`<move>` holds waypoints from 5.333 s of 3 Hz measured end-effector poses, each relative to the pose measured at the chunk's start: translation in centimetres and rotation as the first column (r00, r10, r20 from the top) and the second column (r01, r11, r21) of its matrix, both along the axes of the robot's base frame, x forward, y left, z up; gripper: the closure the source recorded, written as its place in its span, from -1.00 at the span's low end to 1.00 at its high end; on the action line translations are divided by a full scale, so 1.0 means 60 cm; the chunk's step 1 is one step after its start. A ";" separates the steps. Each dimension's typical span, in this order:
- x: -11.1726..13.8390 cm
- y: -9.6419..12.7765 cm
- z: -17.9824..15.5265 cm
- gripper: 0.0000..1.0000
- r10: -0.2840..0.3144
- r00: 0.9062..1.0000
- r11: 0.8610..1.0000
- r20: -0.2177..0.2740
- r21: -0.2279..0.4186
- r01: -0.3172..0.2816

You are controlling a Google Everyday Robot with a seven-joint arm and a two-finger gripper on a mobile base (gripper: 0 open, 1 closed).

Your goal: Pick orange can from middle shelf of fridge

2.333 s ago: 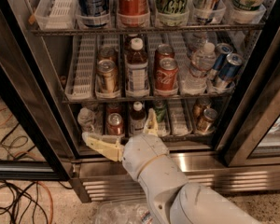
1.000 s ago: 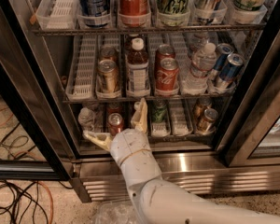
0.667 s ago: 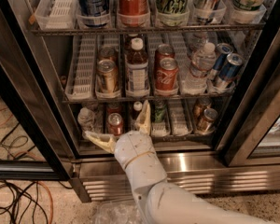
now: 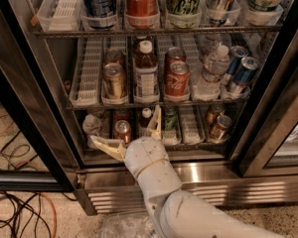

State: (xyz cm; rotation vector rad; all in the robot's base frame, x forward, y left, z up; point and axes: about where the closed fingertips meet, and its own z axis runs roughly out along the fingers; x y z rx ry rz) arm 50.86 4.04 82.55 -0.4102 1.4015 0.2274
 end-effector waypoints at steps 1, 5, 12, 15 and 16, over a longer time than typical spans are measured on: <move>0.021 -0.004 -0.008 -1.00 -0.038 0.998 0.999 -0.047 0.023 0.039; 0.082 -0.004 -0.014 -0.20 -0.040 0.992 0.999 -0.117 0.015 0.042; 0.122 0.026 0.006 -0.46 -0.033 0.994 0.999 -0.104 -0.011 0.032; 0.175 0.054 0.020 -0.40 -0.012 0.996 1.000 -0.083 0.012 0.013; 0.194 0.059 0.024 -0.40 -0.009 0.997 1.000 -0.079 0.016 0.010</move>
Offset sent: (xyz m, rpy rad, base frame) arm 0.0600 -0.0085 -0.0099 0.0578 0.1561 -0.0598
